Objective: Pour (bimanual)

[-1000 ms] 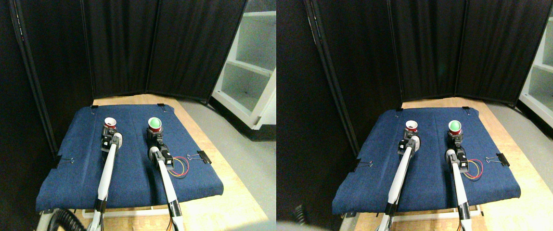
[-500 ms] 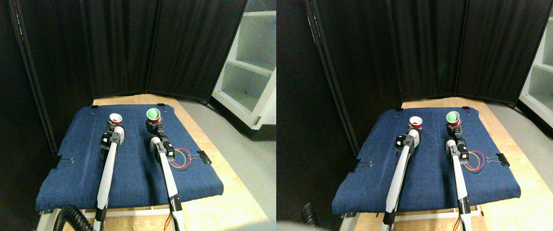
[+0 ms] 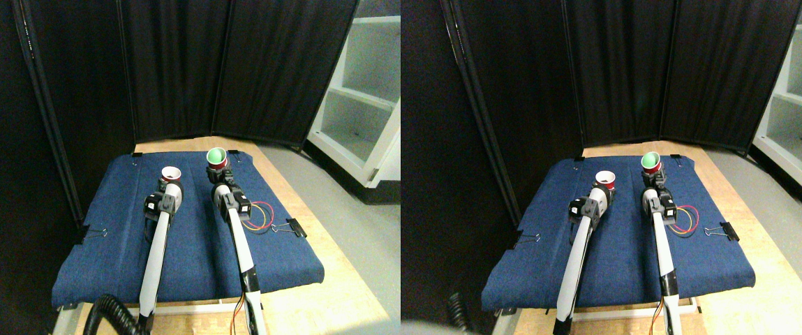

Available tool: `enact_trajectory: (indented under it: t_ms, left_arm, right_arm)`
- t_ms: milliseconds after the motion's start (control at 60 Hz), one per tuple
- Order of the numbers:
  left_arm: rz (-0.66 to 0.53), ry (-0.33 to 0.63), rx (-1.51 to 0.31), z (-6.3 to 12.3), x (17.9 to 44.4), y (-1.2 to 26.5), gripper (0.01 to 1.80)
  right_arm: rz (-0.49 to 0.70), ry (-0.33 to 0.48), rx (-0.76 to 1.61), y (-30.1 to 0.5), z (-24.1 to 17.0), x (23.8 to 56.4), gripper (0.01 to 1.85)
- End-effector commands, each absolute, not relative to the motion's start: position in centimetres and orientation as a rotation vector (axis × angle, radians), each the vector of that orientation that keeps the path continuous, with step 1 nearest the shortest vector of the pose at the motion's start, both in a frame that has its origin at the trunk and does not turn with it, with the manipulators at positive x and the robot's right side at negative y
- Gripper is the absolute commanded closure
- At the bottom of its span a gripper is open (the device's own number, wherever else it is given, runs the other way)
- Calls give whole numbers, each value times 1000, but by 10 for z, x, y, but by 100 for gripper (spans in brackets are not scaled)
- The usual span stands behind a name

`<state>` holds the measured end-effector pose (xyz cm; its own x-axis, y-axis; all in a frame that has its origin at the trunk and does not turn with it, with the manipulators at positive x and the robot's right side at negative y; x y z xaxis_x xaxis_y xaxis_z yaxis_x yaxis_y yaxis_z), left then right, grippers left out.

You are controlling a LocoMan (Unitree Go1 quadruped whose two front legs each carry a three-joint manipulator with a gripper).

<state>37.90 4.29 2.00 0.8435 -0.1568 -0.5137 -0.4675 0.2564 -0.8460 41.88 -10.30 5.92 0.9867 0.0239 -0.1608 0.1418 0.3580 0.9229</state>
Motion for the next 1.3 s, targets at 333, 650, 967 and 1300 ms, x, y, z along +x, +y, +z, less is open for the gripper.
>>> enact_trajectory:
  t_ms: [333, 650, 967, 1300]
  left_arm:
    - [165, 595, -1326, 33, 376, 26, 148]
    - [130, 612, -1334, 45, 377, 22, 148]
    - [61, 618, -1351, 68, 375, 18, 148]
    - [34, 612, -1339, 81, 376, 14, 148]
  right_arm:
    - [44, 163, 1151, -82, 98, 423, 152]
    - [56, 168, 1095, -74, 110, 417, 151]
    - [94, 173, 1043, -70, 115, 414, 151]
    - [127, 158, 976, -68, 122, 410, 151]
